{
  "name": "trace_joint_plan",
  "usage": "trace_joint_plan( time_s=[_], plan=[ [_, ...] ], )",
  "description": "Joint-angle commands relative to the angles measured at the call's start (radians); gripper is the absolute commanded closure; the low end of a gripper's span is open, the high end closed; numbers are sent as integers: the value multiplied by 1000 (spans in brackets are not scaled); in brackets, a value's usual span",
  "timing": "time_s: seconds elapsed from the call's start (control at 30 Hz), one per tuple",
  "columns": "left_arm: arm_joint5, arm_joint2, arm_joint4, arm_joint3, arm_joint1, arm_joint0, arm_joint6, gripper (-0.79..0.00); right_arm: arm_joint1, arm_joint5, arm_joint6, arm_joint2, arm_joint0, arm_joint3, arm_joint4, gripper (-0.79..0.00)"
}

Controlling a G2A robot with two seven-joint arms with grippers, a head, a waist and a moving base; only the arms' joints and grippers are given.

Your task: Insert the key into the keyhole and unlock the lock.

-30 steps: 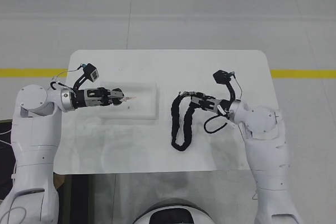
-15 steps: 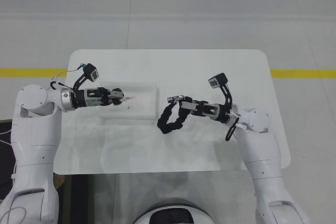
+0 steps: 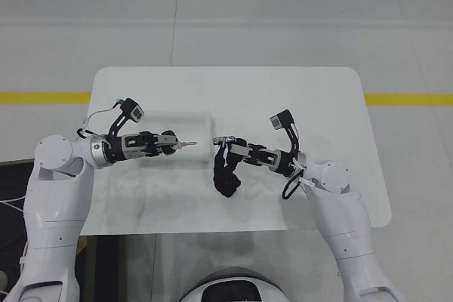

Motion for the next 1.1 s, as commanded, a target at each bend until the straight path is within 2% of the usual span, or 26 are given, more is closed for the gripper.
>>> trace_joint_plan(
  time_s=[0.0, 0.07, 0.33, 1.07],
  plan=[
    [-18, 0, -11, -8, 1, 2, 12, 0, 0, 8, -11, -14, 7, 9, -6, 0],
    [-52, -3, -17, -12, 1, 12, 43, 0, 0, 11, -21, -27, 16, 14, -12, 0],
    [-92, 7, -42, -9, 4, 24, 53, 0, 0, 15, -28, -62, 33, 44, 35, 0],
    [-74, 53, -5, 0, 17, 10, 52, 0, 10, -21, -53, -90, 34, 52, 34, 0]
  ],
)
